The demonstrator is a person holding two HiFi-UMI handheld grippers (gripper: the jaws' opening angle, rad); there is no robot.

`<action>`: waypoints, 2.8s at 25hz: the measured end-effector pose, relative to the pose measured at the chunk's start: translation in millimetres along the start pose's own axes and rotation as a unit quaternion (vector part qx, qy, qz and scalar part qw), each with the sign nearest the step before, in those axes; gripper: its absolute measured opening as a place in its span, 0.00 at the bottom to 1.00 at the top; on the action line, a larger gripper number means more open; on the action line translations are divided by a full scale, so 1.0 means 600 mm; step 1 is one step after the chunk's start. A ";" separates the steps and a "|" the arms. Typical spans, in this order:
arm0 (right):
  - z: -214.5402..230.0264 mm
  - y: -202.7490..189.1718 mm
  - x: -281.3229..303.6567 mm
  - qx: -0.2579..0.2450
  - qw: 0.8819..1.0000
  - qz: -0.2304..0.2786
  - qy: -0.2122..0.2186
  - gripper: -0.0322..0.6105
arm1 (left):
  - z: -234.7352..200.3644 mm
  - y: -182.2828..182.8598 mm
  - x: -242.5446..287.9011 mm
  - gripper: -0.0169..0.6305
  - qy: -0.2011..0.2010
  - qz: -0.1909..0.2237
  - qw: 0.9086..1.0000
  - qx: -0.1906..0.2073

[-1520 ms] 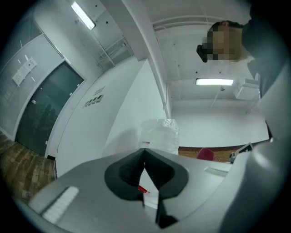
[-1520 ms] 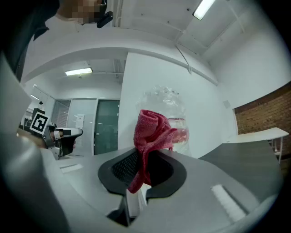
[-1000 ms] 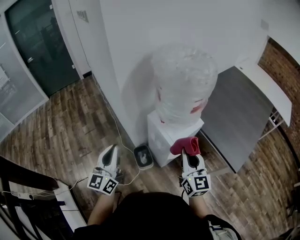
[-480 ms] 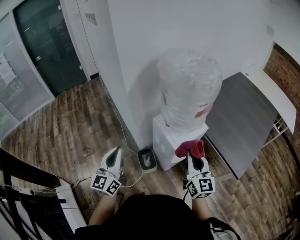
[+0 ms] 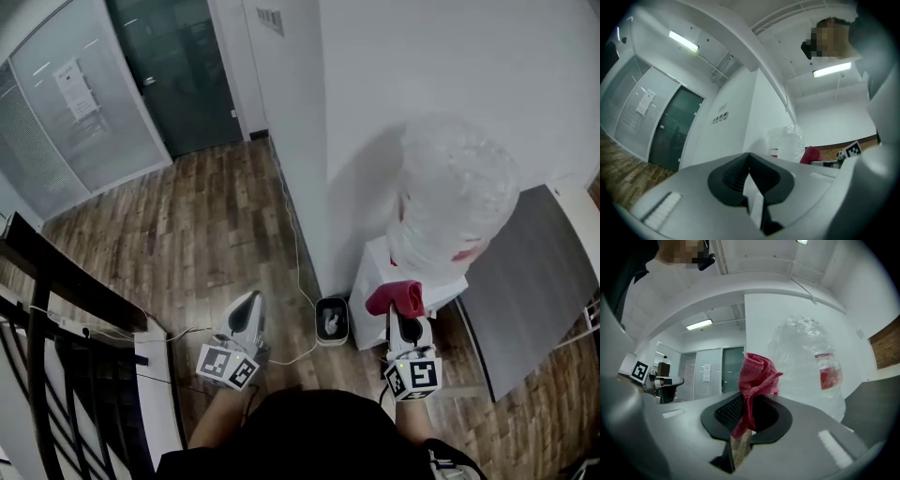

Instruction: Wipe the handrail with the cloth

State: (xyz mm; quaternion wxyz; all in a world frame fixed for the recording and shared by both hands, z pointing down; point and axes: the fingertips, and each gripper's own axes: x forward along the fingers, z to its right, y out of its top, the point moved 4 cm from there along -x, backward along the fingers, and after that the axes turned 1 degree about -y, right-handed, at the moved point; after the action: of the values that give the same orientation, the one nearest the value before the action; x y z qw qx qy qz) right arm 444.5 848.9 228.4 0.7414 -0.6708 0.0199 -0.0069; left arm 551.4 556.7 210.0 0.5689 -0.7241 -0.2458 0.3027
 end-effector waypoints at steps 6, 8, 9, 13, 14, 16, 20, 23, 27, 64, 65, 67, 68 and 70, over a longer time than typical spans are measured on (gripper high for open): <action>-0.064 -0.010 0.074 -0.018 0.996 -0.011 0.089 0.11 | -0.056 0.018 -0.088 0.03 0.098 0.009 0.995 0.021; -0.090 -0.015 0.099 -0.021 0.992 -0.014 0.122 0.11 | -0.072 0.023 -0.125 0.03 0.137 0.012 0.990 0.025; -0.104 -0.017 0.111 -0.023 0.990 -0.016 0.139 0.11 | -0.078 0.026 -0.144 0.03 0.156 0.013 0.987 0.027; -0.166 -0.023 0.147 -0.030 0.978 -0.018 0.207 0.11 | -0.091 0.037 -0.216 0.03 0.229 0.023 0.972 0.037; -0.181 -0.026 0.155 -0.028 0.974 -0.020 0.224 0.11 | -0.092 0.042 -0.234 0.03 0.248 0.029 0.968 0.039; -0.212 -0.034 0.170 -0.022 0.966 -0.028 0.256 0.11 | -0.091 0.054 -0.268 0.03 0.283 0.038 0.957 0.047; -0.277 -0.048 0.189 -0.017 0.946 -0.046 0.320 0.11 | -0.081 0.073 -0.336 0.03 0.337 0.042 0.938 0.068; -0.342 -0.054 0.199 -0.020 0.922 -0.049 0.383 0.11 | -0.071 0.081 -0.403 0.03 0.397 0.056 0.913 0.072; -0.414 -0.061 0.203 -0.035 0.886 -0.052 0.460 0.11 | -0.044 0.070 -0.488 0.03 0.478 0.089 0.872 0.049; -0.871 -0.066 0.113 -0.018 0.723 -0.085 0.685 0.11 | -0.089 0.127 -0.785 0.03 0.615 0.129 0.772 0.099; -0.891 -0.068 0.107 -0.022 0.723 -0.086 0.686 0.11 | -0.105 0.129 -0.798 0.03 0.611 0.129 0.775 0.098; -0.936 -0.072 0.100 -0.035 0.724 -0.085 0.684 0.11 | -0.139 0.138 -0.827 0.03 0.604 0.125 0.780 0.101; -0.960 -0.073 0.098 -0.042 0.726 -0.081 0.682 0.11 | -0.158 0.144 -0.841 0.03 0.599 0.120 0.784 0.106; -1.008 -0.069 0.099 -0.050 0.732 -0.070 0.676 0.11 | -0.196 0.156 -0.864 0.03 0.586 0.109 0.795 0.118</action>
State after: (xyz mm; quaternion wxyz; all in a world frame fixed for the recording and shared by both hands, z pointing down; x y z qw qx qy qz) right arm 481.1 241.4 208.5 0.4951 -0.5252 0.4685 -0.5095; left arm 275.9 92.4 221.1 0.6483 -0.7125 0.2520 -0.0928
